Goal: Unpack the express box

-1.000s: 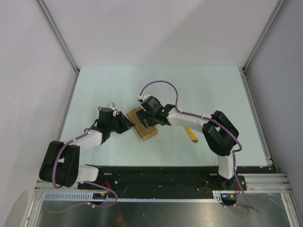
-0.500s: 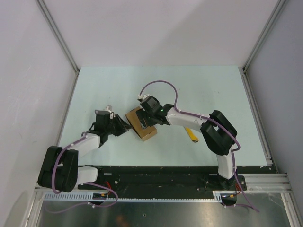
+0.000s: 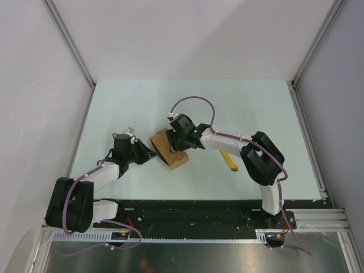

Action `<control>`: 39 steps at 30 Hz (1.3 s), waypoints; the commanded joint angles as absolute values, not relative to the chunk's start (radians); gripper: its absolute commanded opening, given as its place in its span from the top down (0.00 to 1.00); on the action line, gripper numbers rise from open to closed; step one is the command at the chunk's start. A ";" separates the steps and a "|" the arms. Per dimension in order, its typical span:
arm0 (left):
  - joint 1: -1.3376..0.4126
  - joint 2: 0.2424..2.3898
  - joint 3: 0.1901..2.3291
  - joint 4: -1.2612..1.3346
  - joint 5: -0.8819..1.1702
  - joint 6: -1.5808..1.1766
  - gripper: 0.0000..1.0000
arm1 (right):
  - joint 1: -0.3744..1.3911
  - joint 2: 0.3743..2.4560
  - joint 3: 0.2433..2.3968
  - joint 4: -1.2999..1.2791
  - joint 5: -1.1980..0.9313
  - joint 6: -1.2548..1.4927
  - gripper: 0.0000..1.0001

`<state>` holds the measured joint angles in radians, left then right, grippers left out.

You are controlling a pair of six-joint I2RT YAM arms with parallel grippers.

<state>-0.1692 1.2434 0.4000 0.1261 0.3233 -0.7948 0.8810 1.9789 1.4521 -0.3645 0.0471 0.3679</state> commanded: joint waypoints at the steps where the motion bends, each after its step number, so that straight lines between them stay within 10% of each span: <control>1: -0.143 1.256 0.362 -0.020 0.247 -0.769 0.83 | 0.858 2.043 1.457 -0.402 0.089 0.393 0.44; 39: -0.138 1.256 0.315 -0.028 0.282 -0.772 0.97 | 0.805 2.065 1.456 -0.399 -0.020 0.471 0.51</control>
<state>-0.1455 1.2484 0.3794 0.1345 0.3519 -0.8528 0.8223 1.9976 1.4605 -0.3676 -0.0494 0.4671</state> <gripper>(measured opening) 0.038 0.494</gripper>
